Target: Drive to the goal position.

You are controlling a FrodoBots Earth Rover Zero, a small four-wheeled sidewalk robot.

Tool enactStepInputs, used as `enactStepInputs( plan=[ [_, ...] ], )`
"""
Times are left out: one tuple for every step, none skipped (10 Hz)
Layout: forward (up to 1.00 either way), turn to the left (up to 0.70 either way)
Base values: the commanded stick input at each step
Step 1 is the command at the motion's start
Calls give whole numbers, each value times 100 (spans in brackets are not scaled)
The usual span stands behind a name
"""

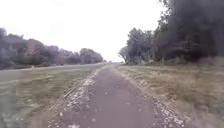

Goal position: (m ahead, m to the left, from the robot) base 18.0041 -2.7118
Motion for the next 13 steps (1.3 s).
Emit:
enactStepInputs(
  plan=[
    [60,1],
    [60,1],
    [60,1],
    [60,1],
    [60,1],
    [60,1],
    [60,1],
    [60,1],
    [60,1],
    [60,1],
    [60,1],
    [60,1],
    [60,1]
  ],
)
